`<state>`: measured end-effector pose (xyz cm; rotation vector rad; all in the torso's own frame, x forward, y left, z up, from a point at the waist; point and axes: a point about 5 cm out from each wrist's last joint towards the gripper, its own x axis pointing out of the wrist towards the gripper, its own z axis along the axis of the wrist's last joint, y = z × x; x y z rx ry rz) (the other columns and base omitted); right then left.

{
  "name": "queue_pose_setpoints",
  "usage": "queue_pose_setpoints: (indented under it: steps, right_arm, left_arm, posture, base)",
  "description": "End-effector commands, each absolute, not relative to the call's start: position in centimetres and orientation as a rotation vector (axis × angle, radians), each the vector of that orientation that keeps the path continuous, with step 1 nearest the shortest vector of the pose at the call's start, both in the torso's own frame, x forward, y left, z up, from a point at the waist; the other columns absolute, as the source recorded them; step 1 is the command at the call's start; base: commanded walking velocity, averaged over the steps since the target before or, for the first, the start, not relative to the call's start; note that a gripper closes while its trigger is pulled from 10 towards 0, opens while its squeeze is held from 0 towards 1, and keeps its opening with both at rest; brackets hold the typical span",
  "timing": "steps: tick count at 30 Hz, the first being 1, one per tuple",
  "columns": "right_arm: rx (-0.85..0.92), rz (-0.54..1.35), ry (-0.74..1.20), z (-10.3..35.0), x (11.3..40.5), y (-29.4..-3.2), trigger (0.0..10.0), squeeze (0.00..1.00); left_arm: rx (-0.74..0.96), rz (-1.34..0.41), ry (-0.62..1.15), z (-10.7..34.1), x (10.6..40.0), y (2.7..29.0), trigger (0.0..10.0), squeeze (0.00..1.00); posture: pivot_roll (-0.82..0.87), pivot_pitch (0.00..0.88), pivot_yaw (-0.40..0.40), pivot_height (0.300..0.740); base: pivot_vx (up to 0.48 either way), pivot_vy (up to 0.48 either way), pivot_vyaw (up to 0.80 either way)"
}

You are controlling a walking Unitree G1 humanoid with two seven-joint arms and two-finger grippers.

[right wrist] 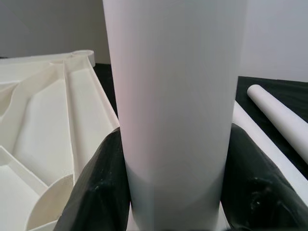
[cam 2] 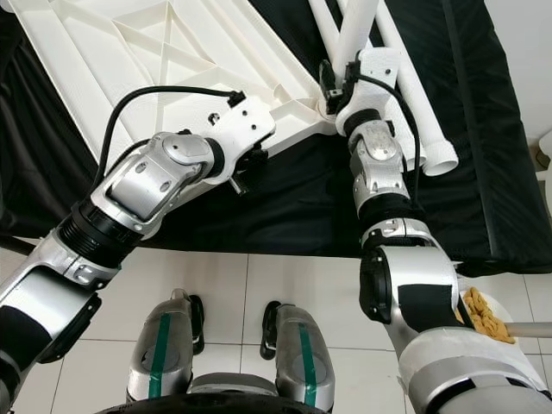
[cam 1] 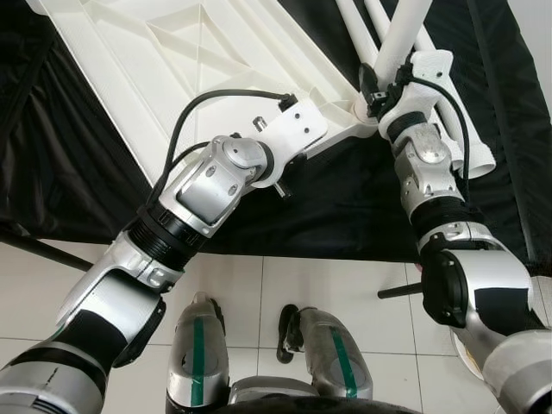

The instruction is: Building children table

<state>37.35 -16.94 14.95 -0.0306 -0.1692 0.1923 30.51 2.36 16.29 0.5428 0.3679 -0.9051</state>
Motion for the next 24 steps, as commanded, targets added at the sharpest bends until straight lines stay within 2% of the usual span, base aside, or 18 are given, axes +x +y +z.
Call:
queue_pose_setpoints:
  steps: [1,11,24]
  right_arm:
    - [0.027,0.182,0.018,10.1,35.7,-17.3,10.0,0.00]
    - [0.115,0.134,0.057,8.9,35.1,-17.9,10.0,0.00]
    - [0.124,0.136,0.046,8.3,34.5,-17.9,10.0,0.00]
  left_arm:
    - [0.549,-0.916,0.363,16.6,30.4,2.2,10.0,0.00]
    - [0.551,-0.926,0.360,16.6,30.3,2.0,10.0,0.00]
    - [0.554,-0.926,0.355,16.6,30.2,2.0,10.0,0.00]
  posture:
    - [0.10,0.082,-0.045,0.740]
    - [0.10,0.077,-0.044,0.740]
    - [0.10,0.068,-0.051,0.740]
  base:
    - [0.000,0.000,0.00]
    - [0.000,0.000,0.00]
    - [0.000,0.000,0.00]
